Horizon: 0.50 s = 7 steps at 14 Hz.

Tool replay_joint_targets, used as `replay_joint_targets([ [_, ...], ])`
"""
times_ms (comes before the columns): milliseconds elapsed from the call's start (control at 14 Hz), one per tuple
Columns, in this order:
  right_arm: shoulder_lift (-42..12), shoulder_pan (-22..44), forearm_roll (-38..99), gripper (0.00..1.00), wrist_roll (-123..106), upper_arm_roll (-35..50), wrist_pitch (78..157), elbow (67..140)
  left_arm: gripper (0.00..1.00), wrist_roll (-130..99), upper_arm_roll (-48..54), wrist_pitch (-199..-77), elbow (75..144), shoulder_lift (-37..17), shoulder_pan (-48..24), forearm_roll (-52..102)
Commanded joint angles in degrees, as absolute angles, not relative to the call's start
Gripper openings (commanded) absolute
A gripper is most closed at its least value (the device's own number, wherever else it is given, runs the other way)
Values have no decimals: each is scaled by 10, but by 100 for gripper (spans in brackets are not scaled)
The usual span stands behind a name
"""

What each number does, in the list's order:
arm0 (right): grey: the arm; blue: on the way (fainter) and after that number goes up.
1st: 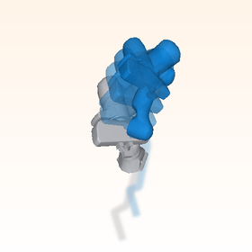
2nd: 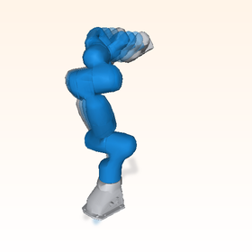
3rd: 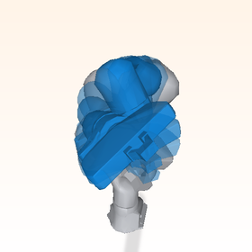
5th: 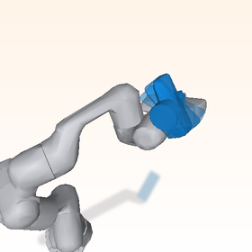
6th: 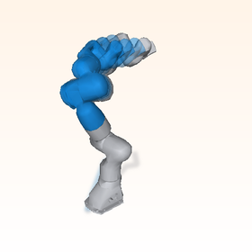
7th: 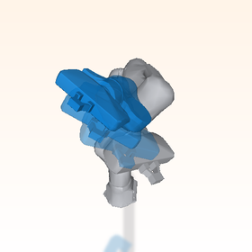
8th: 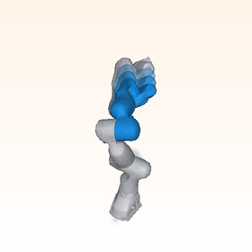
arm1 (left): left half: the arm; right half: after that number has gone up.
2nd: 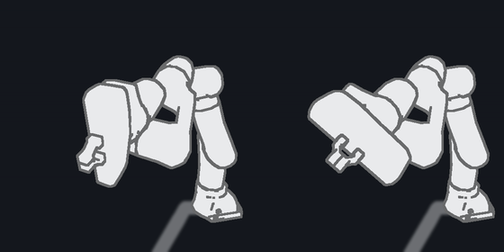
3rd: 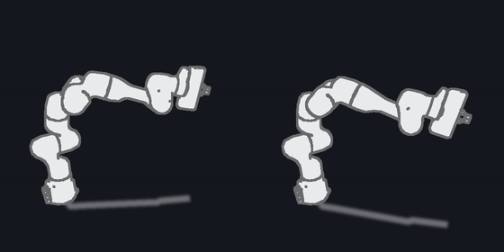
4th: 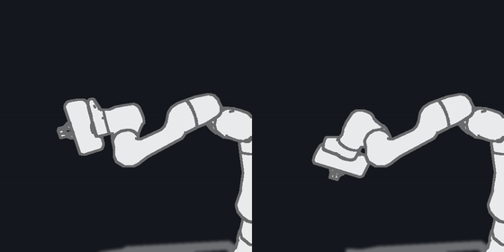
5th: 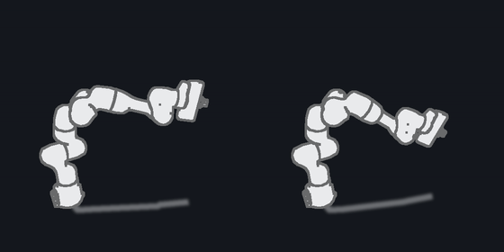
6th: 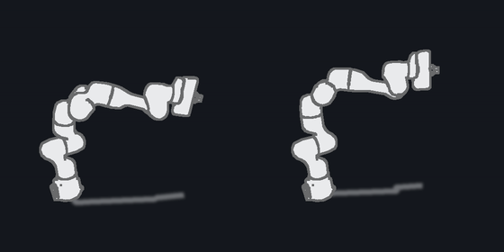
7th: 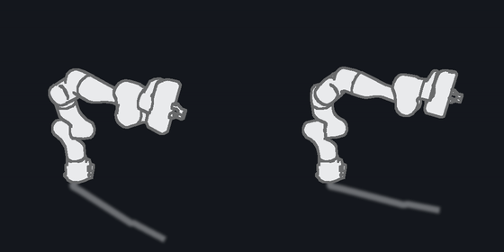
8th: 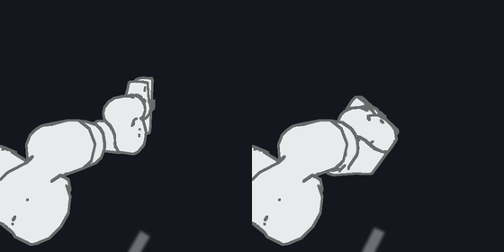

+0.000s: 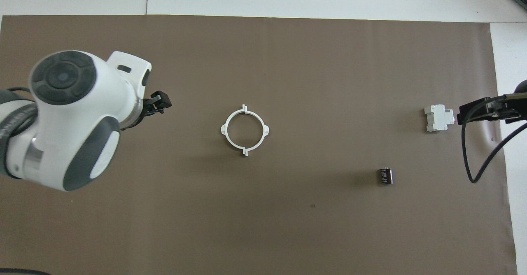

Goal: Assemble drain pipe with both arms
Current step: 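Release the joined ring and withdraw the left gripper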

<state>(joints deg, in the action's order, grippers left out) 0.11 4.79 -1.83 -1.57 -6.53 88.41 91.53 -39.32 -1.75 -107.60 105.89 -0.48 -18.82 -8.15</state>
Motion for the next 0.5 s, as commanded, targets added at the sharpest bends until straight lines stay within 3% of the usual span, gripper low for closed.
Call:
replay_joint_targets([
  [0,2,45,-9,100,-10,-63,887,915,100,-261,-11,-1036,1069,43,-117,-79],
  [429,2,45,-9,100,-10,-63,887,915,100,-31,-11,-1033,1092,55,-12,-78],
])
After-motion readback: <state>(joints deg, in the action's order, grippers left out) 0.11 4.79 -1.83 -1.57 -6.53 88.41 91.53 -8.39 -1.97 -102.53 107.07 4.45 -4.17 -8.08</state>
